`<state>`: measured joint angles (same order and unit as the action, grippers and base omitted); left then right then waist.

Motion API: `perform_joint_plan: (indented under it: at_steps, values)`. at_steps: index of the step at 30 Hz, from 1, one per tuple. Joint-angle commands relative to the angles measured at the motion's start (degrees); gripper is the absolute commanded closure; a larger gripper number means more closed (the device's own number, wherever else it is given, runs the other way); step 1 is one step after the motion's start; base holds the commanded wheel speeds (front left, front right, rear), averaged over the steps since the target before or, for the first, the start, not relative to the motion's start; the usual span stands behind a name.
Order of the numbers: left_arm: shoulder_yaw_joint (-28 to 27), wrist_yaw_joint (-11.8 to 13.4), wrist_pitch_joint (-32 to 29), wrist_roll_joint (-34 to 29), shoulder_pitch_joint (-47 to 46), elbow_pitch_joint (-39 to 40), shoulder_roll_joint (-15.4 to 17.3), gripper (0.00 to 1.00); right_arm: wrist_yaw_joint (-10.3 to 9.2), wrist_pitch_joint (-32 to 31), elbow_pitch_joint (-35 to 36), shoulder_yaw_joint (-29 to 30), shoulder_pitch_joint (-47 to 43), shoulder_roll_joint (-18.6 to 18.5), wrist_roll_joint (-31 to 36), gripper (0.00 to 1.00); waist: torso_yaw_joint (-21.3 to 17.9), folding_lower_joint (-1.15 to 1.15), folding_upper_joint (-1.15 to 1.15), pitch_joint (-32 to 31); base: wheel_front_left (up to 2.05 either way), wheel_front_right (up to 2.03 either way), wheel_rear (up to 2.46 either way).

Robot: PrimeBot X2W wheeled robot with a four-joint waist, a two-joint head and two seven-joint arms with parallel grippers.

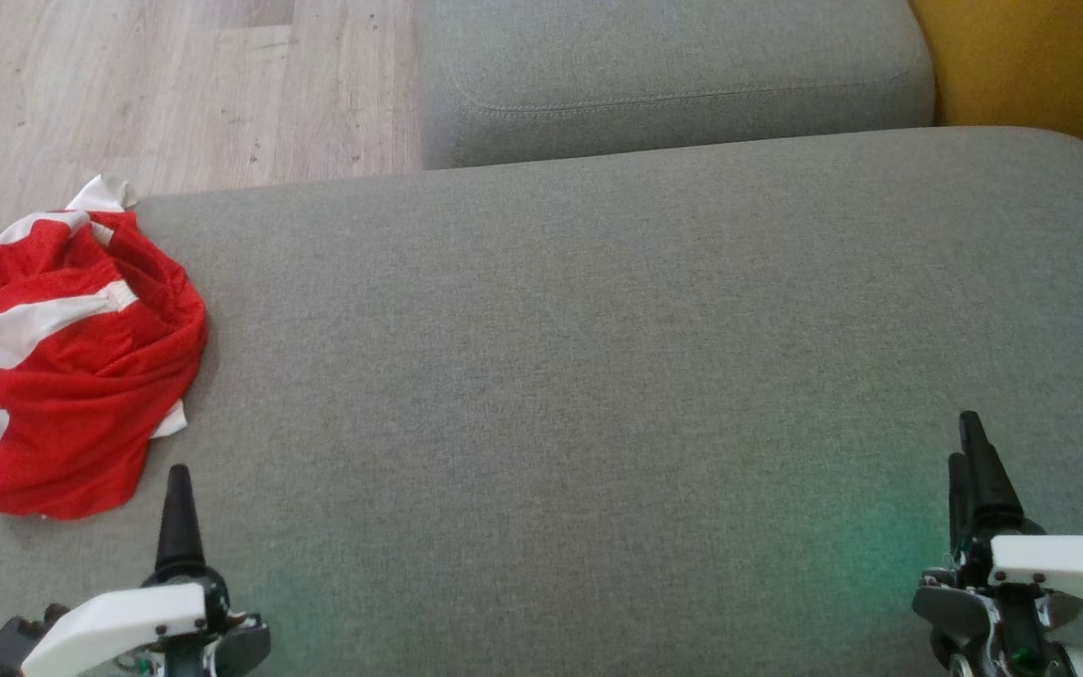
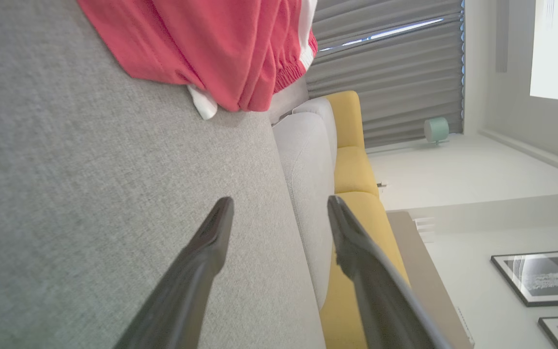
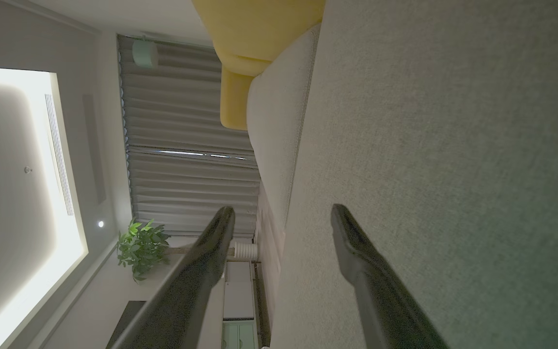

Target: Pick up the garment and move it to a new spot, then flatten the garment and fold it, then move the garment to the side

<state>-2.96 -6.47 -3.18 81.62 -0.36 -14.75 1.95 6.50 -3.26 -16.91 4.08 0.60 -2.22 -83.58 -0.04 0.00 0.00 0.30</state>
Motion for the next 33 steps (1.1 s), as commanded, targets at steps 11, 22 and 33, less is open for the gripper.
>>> perform_joint_plan:
  at_steps: [11,22,33]
  values:
    - [3.0,1.79,2.18,-11.79,-2.07,3.77,0.52,0.0,0.25,2.37,2.87,-2.81,2.62,-0.35,11.1,0.0,0.06,0.0,0.0,-0.29,0.0,0.0,0.0]
    - [5.23,3.27,3.88,-19.68,-1.5,4.63,0.97,0.0,0.33,4.06,2.68,-4.27,2.01,-0.42,20.07,0.0,0.08,0.0,0.0,-0.83,0.0,0.0,0.0]
    - [7.6,4.88,5.75,-27.59,-1.34,6.44,1.61,0.0,0.42,5.92,3.8,-6.3,1.96,-0.44,28.15,0.0,0.06,0.0,0.0,-0.87,0.0,0.0,0.0]
